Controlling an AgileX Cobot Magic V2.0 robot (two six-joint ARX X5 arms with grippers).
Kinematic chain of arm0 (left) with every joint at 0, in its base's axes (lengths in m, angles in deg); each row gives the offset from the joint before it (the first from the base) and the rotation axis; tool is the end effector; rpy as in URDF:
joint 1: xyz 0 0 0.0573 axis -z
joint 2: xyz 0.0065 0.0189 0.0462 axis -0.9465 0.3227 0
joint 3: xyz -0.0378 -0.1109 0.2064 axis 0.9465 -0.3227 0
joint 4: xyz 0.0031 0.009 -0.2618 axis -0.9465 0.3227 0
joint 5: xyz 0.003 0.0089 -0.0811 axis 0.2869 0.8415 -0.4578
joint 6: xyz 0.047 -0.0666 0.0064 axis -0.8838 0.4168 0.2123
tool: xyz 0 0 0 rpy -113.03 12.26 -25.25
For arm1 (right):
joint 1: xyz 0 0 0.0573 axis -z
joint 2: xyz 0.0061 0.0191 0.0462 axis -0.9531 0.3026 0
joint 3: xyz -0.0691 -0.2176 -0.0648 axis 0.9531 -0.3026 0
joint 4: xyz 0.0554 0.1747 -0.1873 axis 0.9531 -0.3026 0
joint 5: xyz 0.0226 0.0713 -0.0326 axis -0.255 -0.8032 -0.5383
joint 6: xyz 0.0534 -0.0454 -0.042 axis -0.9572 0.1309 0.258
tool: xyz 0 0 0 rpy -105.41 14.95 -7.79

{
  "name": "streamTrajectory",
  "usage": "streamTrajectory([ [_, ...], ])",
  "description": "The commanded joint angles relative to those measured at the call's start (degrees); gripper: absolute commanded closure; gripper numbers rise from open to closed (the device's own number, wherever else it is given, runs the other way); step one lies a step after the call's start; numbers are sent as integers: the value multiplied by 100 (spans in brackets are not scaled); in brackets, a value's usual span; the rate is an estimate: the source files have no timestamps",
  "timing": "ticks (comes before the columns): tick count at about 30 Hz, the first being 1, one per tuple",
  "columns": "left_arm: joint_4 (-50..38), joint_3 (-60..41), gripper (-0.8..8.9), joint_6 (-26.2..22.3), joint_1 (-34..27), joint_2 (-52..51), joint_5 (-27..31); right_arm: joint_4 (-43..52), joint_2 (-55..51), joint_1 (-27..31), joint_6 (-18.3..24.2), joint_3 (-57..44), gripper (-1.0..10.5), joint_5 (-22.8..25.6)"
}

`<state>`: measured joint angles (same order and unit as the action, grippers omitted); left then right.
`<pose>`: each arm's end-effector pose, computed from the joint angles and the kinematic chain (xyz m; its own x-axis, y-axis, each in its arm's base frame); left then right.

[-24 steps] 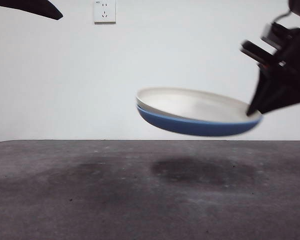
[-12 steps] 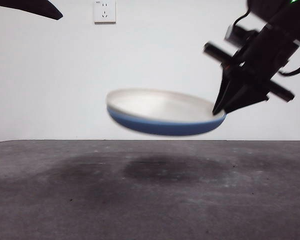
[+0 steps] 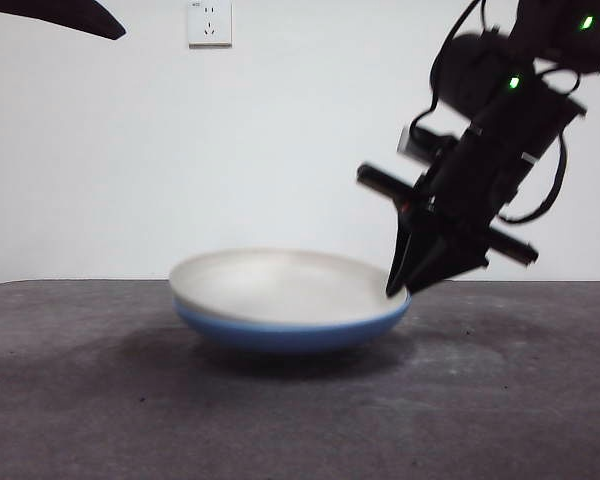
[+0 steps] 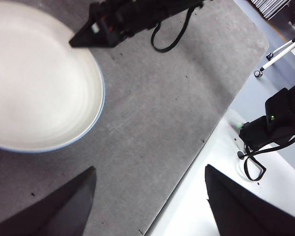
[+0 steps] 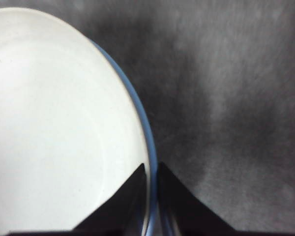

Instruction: Pick up the white plate, put it on the blue plate, put it on desk

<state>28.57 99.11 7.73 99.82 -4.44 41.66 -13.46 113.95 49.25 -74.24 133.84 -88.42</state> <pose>0.1843 -0.1446 0.2875 0.2634 -0.7897 -0.5541 0.7330 0.5373 -0.4172 0.3357 0.1642 0.1214 0.4456 0.4947 -0.7461 -0.1871 0.8665 0.4628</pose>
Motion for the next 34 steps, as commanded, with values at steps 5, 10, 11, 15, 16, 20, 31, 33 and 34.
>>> streamTrajectory([
  [5,-50,44,471,-66,26,46,-26,273,424,-79,-184,138,939,-17],
  [10,-48,44,471,-63,26,46,-26,260,450,-79,-181,138,938,24],
  [11,-48,44,471,-63,26,46,-26,258,450,-79,-181,138,933,22],
  [15,-46,44,471,-63,26,46,-26,216,448,-79,-184,136,775,24],
  [16,-46,44,471,-63,26,46,-26,216,448,-79,-186,136,726,24],
  [20,-46,44,471,-66,26,46,-26,173,393,-79,-186,138,687,26],
  [31,-48,44,471,-68,26,46,-24,-227,-876,-72,90,138,686,24],
  [33,-48,44,471,-66,26,46,-24,-481,-1252,-74,315,138,686,11],
  [34,-48,44,471,-66,26,46,-24,-634,-1458,-79,457,138,686,-37],
])
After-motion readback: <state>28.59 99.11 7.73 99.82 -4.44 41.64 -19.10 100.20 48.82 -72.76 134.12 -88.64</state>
